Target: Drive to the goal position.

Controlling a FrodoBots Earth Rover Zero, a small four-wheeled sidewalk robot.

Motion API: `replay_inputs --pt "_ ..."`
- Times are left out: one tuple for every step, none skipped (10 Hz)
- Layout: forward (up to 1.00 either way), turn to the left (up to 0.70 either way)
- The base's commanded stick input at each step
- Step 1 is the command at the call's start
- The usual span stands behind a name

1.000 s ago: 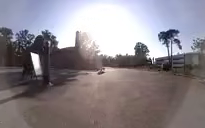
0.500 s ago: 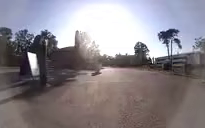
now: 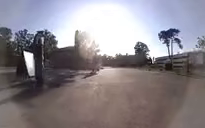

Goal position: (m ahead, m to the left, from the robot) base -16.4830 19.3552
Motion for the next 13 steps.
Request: replay_inputs --pt "0.6 0.0" --pt "0.6 0.0" --pt "0.6 0.0" --pt "0.6 0.0" --pt "0.6 0.0" --pt "0.6 0.0" --pt "0.6 0.0" --pt "0.6 0.0" --pt "0.6 0.0" --pt "0.6 0.0" --pt "0.6 0.0" --pt "0.6 0.0" --pt "0.6 0.0"
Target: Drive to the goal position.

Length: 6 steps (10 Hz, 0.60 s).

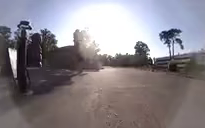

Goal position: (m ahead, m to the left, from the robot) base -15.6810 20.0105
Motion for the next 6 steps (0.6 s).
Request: replay_inputs --pt "0.6 0.0" --pt "0.6 0.0" --pt "0.6 0.0" --pt "0.6 0.0" --pt "0.6 0.0" --pt "0.6 0.0"
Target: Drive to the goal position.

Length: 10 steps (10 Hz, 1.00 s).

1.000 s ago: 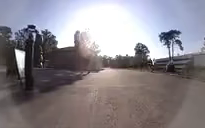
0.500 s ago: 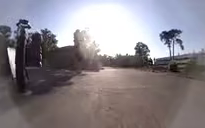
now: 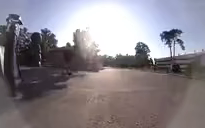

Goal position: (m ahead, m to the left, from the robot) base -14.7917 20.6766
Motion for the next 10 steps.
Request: replay_inputs --pt "0.6 0.1" --pt "0.6 0.15" --pt "0.6 0.15" --pt "0.6 0.15" --pt "0.6 0.15" --pt "0.6 0.15" --pt "0.6 0.15" --pt "0.6 0.15" --pt "0.6 0.15" --pt "0.6 0.15"
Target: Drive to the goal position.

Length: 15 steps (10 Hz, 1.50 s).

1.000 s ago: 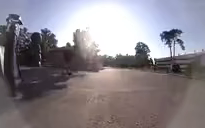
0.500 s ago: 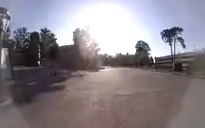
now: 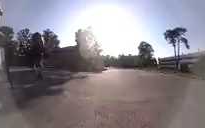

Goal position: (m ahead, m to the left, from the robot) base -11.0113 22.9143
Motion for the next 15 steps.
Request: replay_inputs --pt "0.6 0.15" --pt "0.6 0.15" --pt "0.6 0.15" --pt "0.6 0.15" --pt "0.6 0.15" --pt "0.6 0.15" --pt "0.6 0.15" --pt "0.6 0.15" --pt "0.6 0.15" --pt "0.6 0.15" --pt "0.6 0.15" --pt "0.6 0.15" --pt "0.6 0.15" --pt "0.6 0.15" --pt "0.6 0.15"
